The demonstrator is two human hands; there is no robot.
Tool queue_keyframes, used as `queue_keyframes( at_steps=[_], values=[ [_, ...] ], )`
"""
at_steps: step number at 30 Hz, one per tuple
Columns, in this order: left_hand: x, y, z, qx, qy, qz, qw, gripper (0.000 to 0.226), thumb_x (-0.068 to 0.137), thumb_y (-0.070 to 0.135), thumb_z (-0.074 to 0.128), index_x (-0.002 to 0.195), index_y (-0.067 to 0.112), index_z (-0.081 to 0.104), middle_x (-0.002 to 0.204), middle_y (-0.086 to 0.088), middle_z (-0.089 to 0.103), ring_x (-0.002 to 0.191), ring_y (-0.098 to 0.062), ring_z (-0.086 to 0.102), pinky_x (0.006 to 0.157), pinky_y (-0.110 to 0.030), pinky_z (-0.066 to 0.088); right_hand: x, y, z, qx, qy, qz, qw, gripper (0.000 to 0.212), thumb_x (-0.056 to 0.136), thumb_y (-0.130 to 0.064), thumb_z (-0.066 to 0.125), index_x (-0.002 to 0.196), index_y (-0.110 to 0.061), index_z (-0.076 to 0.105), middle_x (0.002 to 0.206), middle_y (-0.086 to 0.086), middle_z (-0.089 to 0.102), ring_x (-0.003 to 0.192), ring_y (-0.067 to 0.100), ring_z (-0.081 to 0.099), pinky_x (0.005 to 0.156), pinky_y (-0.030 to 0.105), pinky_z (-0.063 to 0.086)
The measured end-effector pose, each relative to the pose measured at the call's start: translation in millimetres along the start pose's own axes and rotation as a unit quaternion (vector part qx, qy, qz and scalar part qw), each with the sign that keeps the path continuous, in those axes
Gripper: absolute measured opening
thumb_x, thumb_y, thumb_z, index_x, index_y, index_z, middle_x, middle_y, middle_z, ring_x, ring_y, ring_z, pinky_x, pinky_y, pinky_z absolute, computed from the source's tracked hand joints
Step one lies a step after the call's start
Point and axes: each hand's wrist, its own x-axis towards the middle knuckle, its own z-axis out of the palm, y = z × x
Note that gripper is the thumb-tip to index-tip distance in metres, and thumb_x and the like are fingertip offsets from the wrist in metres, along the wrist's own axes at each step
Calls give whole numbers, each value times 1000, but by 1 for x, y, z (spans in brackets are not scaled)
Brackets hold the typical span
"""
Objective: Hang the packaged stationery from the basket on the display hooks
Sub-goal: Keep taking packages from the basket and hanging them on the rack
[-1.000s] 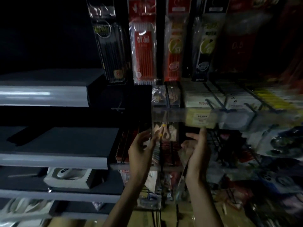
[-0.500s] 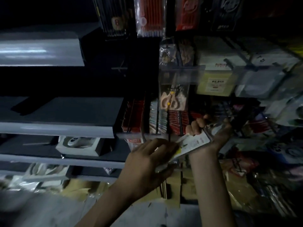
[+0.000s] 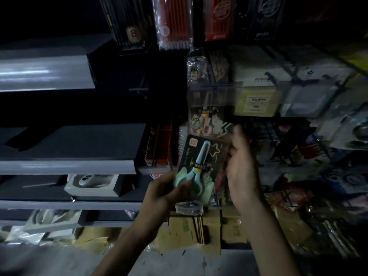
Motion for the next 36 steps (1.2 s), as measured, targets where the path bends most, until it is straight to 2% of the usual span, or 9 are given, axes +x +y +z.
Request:
queue_keyframes(
  at_steps=[1, 3, 5, 10, 14, 18, 22, 29, 36],
  values=[
    [1, -4, -2, -12, -14, 4, 1000, 24, 99, 16, 63, 116, 3, 74, 111, -16, 78, 105, -33, 76, 86, -36, 62, 1, 0, -2, -40, -25, -19, 999, 37, 93, -63, 63, 116, -35, 73, 113, -15, 76, 111, 6, 69, 90, 37, 53],
    [3, -8, -1, -35, -22, -15, 999, 27, 98, 20, 64, 115, 2, 74, 113, -19, 77, 107, -37, 74, 90, -41, 63, 1, 0, -6, -86, -21, -62, 994, 14, 97, -36, 68, 106, -29, 76, 106, -13, 77, 106, 3, 70, 90, 25, 53],
    [6, -14, 1, -37, -26, -17, 999, 28, 98, 22, 65, 115, 2, 74, 114, -19, 77, 108, -37, 74, 93, -44, 62, 0, 0, -9, -85, -23, -79, 993, 14, 99, -26, 66, 108, -22, 76, 104, -11, 78, 104, 2, 71, 85, 14, 52],
    [23, -6, 0, 10, 2, 34, 999, 27, 100, 20, 60, 119, 4, 71, 114, -10, 77, 107, -25, 75, 85, -28, 60, 6, 1, -13, -100, -30, -94, 990, 13, 99, -22, 67, 106, -19, 77, 103, -9, 79, 102, 4, 72, 82, 14, 52],
    [43, 18, 1, -4, 32, 89, 995, 30, 98, 24, 61, 122, 7, 70, 117, -6, 76, 110, -23, 74, 90, -32, 61, 9, -3, -13, -133, -29, -112, 984, 13, 96, -24, 71, 106, -19, 78, 102, -8, 79, 100, 7, 73, 83, 19, 54],
    [59, 38, 8, -24, 58, 124, 990, 17, 100, 11, 66, 106, -4, 71, 98, -8, 78, 89, -19, 74, 77, -26, 59, 10, -8, -13, -120, -30, -126, 984, 8, 93, -20, 74, 100, -18, 78, 95, -10, 79, 93, 0, 72, 76, 10, 51],
    [66, 47, 12, -16, 52, 130, 990, 13, 99, 13, 68, 99, 1, 72, 93, -7, 78, 87, -19, 74, 76, -30, 59, 14, -13, -14, -115, -18, -148, 982, 7, 94, -18, 73, 101, -17, 77, 95, -9, 79, 93, 1, 73, 76, 11, 52],
    [71, 78, 24, 52, 103, 212, 970, 23, 96, 20, 77, 118, 16, 71, 101, -6, 76, 96, -22, 75, 84, -36, 61, 21, -23, -20, -83, 29, -158, 984, 12, 95, -19, 73, 105, -13, 76, 98, -4, 79, 96, 6, 73, 79, 14, 52],
    [52, 111, 28, 28, 30, 257, 966, 19, 101, 24, 65, 108, 9, 73, 97, -10, 74, 90, -24, 69, 81, -33, 55, 23, -34, -21, -69, 45, -160, 984, 6, 95, -18, 72, 99, -22, 75, 92, -16, 78, 90, -4, 71, 75, 10, 51]
  ],
)
